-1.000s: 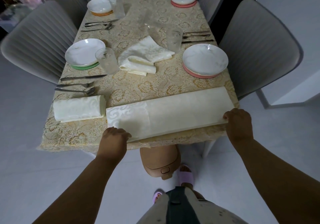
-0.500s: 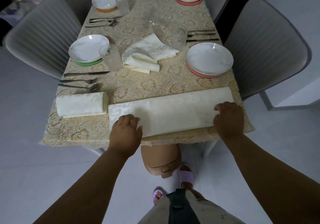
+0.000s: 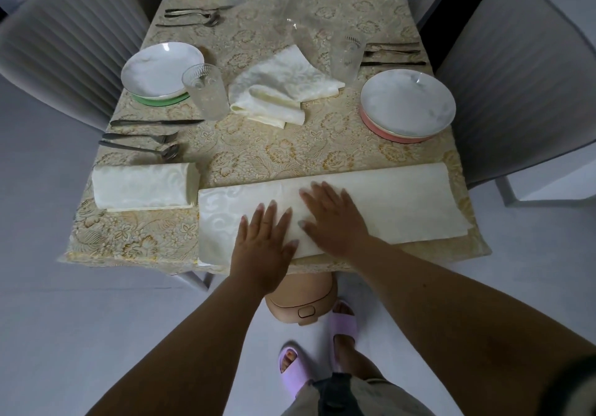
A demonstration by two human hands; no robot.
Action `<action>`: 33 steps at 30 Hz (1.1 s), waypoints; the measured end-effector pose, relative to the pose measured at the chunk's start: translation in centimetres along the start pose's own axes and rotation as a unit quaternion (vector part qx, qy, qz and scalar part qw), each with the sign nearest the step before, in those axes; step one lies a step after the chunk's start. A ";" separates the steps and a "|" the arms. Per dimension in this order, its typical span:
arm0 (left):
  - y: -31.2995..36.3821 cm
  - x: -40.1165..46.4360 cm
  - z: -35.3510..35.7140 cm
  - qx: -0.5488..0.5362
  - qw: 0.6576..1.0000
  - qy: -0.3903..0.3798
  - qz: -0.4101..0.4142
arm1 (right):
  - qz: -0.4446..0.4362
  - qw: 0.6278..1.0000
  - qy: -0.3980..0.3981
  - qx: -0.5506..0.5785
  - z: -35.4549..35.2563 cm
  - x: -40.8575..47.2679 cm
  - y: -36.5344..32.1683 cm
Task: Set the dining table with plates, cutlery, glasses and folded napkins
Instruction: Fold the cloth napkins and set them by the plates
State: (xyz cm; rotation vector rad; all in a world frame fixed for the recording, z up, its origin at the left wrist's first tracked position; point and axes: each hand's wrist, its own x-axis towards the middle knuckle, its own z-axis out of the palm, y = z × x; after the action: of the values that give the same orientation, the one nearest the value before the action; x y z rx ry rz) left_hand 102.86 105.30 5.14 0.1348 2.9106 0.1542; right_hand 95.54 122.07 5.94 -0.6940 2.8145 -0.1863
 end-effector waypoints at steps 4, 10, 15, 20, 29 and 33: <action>-2.5 -0.9 0.4 0.013 0.999 0.009 -0.050 | 0.029 0.999 0.009 -0.038 1.5 -0.8 1.5; -6.2 -2.9 0.3 -0.002 0.992 0.018 -0.129 | 0.068 0.997 0.020 -0.033 1.3 -0.9 1.5; -5.5 -2.6 -1.9 -0.107 0.936 0.102 -0.318 | 0.031 0.999 -0.007 -0.013 1.4 0.3 -2.1; -6.5 -0.4 -3.5 -0.253 0.841 0.038 -0.477 | -0.003 1.000 -0.004 -0.025 2.1 0.7 -3.3; -6.6 -0.2 -6.4 -0.308 0.879 0.000 -0.363 | -0.002 1.000 -0.008 -0.026 2.2 0.6 -3.1; -3.8 0.6 -9.9 -0.296 0.919 0.070 -0.252 | -0.002 1.000 -0.013 -0.017 2.3 0.9 -3.1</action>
State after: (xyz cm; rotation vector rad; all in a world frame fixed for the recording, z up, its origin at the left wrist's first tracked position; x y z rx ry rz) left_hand 99.77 100.66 14.16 -0.7398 2.7675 0.9578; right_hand 96.68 118.79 4.13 -0.7050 2.7977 -0.1282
